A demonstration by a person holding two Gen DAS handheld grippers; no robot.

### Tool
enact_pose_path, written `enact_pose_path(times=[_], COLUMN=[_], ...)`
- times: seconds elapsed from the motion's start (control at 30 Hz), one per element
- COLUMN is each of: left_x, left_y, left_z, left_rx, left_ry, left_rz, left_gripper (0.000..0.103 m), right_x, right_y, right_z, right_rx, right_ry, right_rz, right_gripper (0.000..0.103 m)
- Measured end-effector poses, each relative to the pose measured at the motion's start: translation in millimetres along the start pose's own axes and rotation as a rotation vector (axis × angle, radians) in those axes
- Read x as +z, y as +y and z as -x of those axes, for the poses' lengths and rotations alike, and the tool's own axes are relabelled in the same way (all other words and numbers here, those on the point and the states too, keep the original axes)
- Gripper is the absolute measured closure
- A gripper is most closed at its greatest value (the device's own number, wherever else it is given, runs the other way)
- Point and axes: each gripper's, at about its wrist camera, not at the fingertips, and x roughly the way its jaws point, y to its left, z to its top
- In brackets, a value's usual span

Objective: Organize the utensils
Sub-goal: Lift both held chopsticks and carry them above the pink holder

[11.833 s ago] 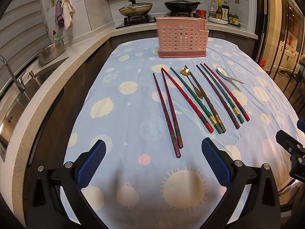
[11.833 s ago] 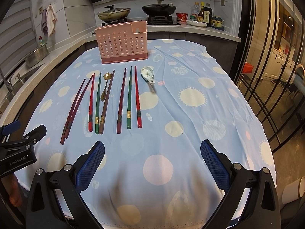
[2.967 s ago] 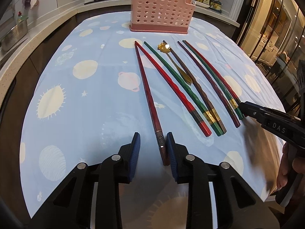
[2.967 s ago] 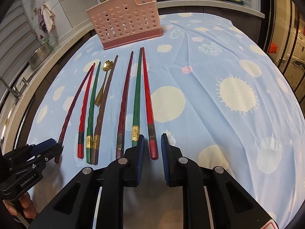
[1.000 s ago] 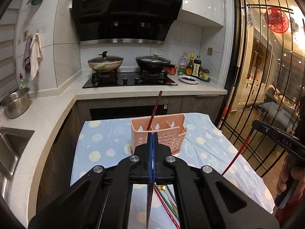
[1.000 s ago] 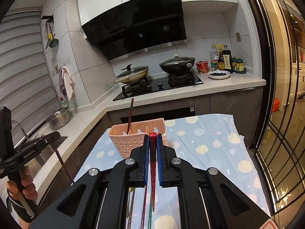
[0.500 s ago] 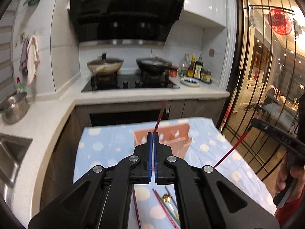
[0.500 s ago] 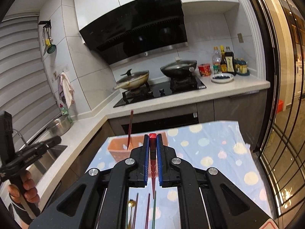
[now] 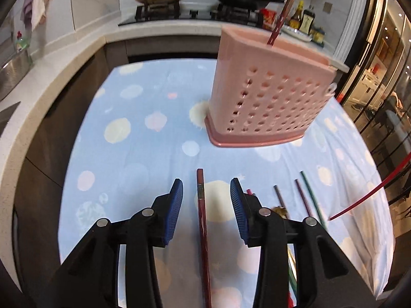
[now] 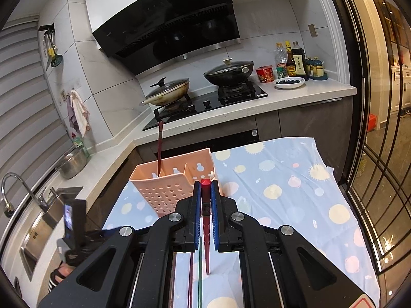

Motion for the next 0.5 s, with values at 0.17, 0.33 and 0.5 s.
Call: enact_pose_path(times=[0.17,0.33,0.5], left_x=[-3,-6,-6], left_y=[1,3,7], left_z=[-36,-50,-44], left_rx=[0.011,0.004,-0.029], left_ry=[0.063,0.082,0.077], left_rz=[-0.008,-0.015,0.001], left_gripper=[0.068,0.091,0.096], right_x=[4,7,7], right_y=[1,2,5], right_z=[-12,-21,-24], right_rx=[0.002,0.002,0.001], right_ry=[0.001,0.008,0.013], right_rz=[0.005,0.001,0.002], right_gripper=[0.096,0.096,0.096])
